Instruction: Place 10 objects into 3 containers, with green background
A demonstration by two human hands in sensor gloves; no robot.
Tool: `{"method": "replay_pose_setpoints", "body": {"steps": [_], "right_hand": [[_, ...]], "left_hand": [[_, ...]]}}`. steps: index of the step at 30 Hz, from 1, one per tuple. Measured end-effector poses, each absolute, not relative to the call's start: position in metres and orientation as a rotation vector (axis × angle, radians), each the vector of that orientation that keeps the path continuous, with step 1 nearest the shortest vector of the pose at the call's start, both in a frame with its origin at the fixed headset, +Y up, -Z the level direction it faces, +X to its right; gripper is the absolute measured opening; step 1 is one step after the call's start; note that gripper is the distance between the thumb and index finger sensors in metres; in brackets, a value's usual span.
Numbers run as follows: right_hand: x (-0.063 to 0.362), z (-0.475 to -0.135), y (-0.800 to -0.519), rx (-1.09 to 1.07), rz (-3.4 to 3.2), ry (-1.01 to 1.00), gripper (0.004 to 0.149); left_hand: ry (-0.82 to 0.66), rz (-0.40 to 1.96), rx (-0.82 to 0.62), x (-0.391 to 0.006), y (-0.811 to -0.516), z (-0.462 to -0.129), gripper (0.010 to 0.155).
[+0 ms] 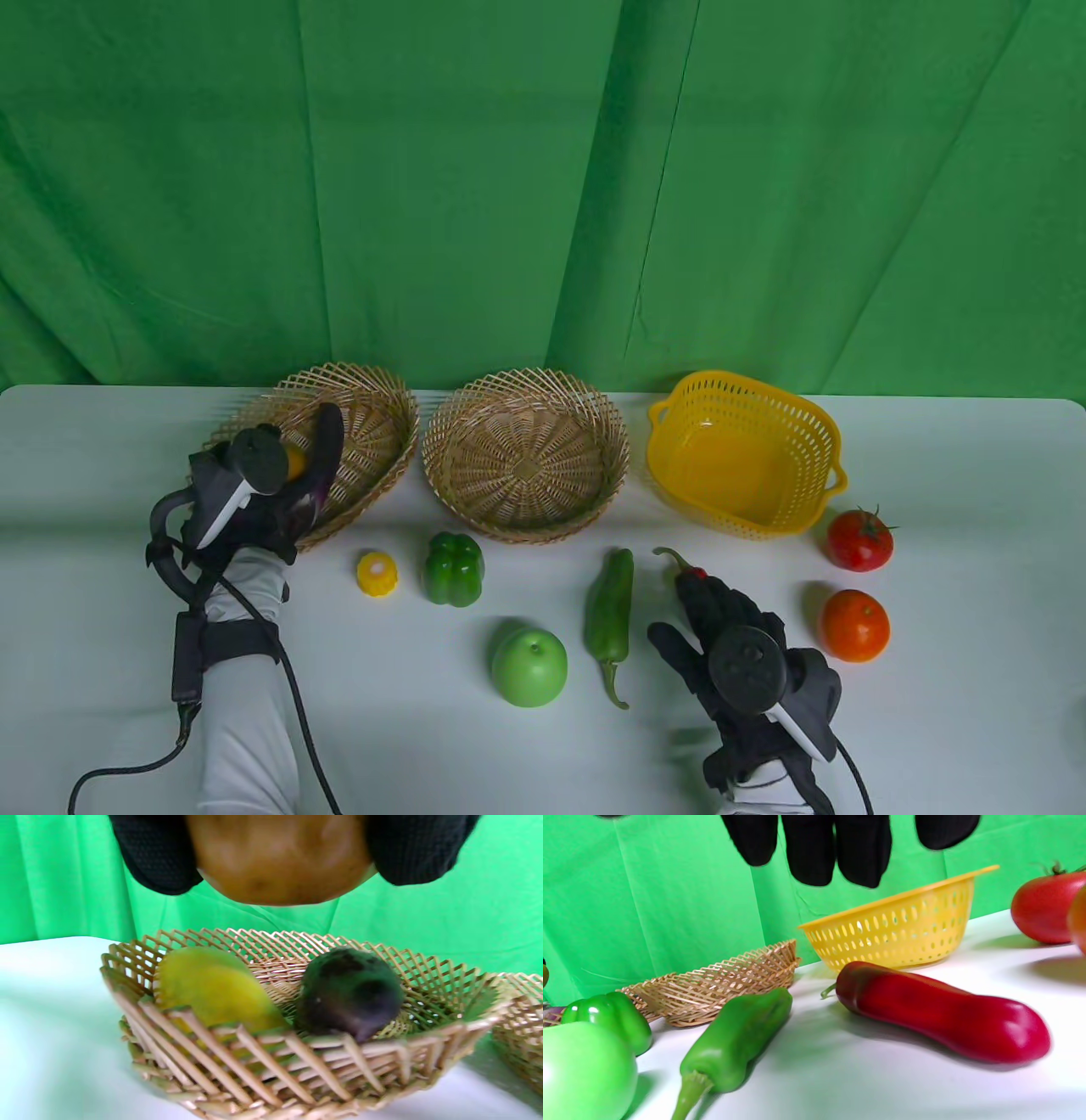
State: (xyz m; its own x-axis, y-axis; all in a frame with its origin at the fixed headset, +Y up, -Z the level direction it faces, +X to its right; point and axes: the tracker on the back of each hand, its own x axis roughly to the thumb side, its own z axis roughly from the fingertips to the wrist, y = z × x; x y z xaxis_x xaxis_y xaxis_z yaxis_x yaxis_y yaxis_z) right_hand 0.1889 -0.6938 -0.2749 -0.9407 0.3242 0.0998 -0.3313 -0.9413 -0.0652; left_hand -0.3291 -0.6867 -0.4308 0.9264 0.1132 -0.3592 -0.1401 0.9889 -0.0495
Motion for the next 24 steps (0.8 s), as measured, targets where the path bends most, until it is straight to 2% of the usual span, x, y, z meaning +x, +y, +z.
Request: {"method": "replay_pose_setpoints", "body": {"steps": [6,9,15,24], "right_hand": [[0.19,-0.275,-0.693,0.115,2.803,-0.111,0.077],[0.19,-0.275,-0.693,0.115,2.804,-0.109,0.077],[0.19,-0.275,-0.693,0.12,2.797,-0.117,0.077],[0.19,-0.275,-0.692,0.138,2.771,-0.124,0.077]], "left_hand": [[0.381,0.131,-0.111,-0.328,-0.694,-0.435,0.082],[0.371,0.133,-0.079,-0.327,-0.692,-0.434,0.08],[0.362,0.098,-0.087,-0.325,-0.685,-0.429,0.076],[0.28,0.139,0.003,-0.32,-0.667,-0.407,0.072]]}}
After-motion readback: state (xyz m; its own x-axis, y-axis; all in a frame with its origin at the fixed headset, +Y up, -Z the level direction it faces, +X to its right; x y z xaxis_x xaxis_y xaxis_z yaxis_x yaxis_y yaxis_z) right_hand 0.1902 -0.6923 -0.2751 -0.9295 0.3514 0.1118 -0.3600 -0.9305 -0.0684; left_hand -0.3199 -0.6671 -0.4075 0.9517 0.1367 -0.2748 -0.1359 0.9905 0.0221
